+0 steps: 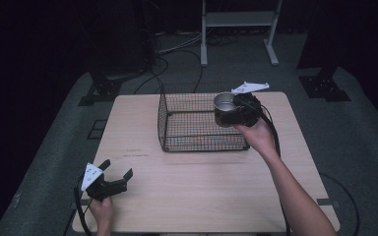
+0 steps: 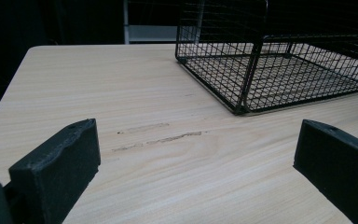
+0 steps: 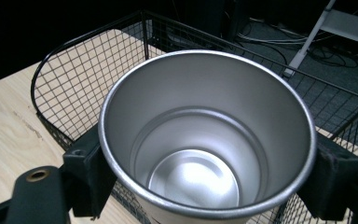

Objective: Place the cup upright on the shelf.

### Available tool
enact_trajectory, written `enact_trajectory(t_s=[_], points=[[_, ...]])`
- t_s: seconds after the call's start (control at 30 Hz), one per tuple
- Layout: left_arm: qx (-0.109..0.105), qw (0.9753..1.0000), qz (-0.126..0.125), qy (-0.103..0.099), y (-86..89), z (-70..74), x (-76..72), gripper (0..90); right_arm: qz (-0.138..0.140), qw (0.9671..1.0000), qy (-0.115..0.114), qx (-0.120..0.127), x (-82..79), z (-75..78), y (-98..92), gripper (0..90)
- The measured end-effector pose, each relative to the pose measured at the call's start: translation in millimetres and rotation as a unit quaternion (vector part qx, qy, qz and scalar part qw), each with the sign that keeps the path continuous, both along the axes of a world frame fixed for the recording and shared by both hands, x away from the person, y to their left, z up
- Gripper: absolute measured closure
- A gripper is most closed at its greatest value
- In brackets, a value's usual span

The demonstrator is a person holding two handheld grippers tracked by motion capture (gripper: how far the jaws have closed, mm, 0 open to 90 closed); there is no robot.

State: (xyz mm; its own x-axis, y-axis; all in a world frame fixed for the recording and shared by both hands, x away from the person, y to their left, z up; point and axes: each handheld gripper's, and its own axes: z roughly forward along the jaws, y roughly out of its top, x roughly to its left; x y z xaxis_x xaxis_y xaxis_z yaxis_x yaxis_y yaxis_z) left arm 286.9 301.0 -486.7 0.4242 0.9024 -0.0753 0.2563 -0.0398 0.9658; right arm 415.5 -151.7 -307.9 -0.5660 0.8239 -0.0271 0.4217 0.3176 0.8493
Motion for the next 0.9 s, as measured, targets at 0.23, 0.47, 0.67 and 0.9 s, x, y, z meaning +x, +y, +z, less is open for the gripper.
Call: enact_trajectory(t_s=[0.23,0.47,0.67,0.9], points=[[0.0,1.0,-0.002,0.0,0.0,0.0,-0.1,0.0,0.003,0.9998,0.018,0.0,19.5,2.6,7.9,17.9],[-0.001,1.0,-0.001,-0.001,-0.2,0.1,-0.2,0.0,-0.005,0.9997,0.023,-0.009,37.1,4.8,16.8,17.9],[-0.001,1.0,-0.002,-0.001,-0.2,0.2,-0.3,0.0,-0.008,0.9996,0.026,-0.008,50.3,9.6,23.3,17.9],[0.0,1.0,-0.004,0.0,-0.7,-0.1,0.1,0.0,-0.009,0.9995,0.03,-0.009,59.6,10.9,30.5,17.8]])
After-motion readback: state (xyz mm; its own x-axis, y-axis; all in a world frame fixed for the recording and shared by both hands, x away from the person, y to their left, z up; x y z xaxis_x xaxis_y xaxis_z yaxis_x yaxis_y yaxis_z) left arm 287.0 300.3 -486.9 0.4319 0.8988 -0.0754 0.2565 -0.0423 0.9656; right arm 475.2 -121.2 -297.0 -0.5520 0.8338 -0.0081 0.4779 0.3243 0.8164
